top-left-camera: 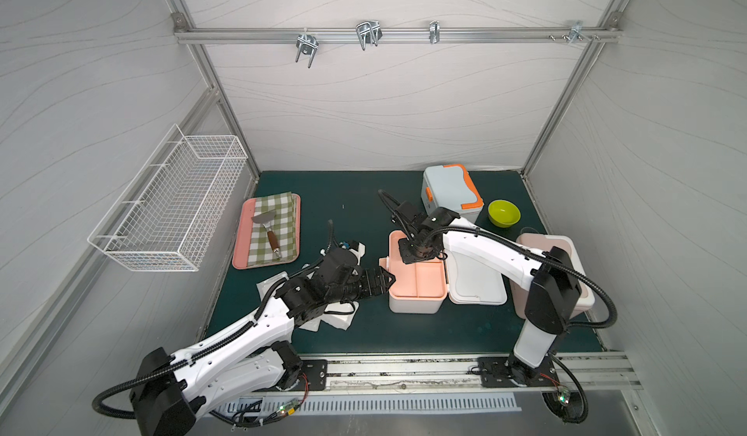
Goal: Open first aid kits and take out gauze
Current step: Pick up the compartment layer from the first aid kit.
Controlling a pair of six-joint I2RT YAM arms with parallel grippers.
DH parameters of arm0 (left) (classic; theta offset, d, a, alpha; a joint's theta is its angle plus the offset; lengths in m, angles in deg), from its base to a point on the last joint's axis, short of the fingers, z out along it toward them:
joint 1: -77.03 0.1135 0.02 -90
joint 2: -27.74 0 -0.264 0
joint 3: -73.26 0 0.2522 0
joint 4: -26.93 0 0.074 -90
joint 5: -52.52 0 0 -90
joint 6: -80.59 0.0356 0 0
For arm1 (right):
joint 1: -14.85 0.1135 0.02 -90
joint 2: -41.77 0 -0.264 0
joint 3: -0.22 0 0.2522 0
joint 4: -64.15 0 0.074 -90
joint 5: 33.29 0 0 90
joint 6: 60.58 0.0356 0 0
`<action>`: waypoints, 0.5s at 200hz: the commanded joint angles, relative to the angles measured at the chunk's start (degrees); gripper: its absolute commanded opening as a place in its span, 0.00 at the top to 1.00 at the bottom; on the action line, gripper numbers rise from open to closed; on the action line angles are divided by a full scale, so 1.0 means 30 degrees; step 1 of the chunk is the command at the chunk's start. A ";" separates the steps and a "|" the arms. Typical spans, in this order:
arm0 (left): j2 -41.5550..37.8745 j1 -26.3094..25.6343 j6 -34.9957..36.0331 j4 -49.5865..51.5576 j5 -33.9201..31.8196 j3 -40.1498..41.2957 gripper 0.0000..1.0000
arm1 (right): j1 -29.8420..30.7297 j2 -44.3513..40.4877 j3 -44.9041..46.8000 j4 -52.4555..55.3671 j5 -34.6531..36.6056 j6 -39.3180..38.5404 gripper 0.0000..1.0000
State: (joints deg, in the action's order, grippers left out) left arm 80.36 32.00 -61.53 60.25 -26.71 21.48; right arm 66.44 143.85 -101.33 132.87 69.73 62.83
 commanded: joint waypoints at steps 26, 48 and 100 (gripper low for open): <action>-0.1015 0.0366 0.0615 -0.0124 -0.0184 0.0119 0.01 | 0.0379 0.1308 -0.1101 0.1612 0.1442 0.1127 0.76; -0.0838 0.0440 0.0601 -0.0177 0.0028 -0.0068 0.01 | 0.0595 0.1682 -0.1267 0.1747 0.1623 0.1500 0.82; -0.0259 0.0434 0.0680 -0.0663 0.0482 -0.0401 0.01 | 0.1264 0.2381 -0.1784 0.2646 0.2473 0.2980 1.00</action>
State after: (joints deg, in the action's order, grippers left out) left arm 79.20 33.11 -60.55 60.31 -26.03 21.72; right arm 68.47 148.53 -105.63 136.57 75.13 68.65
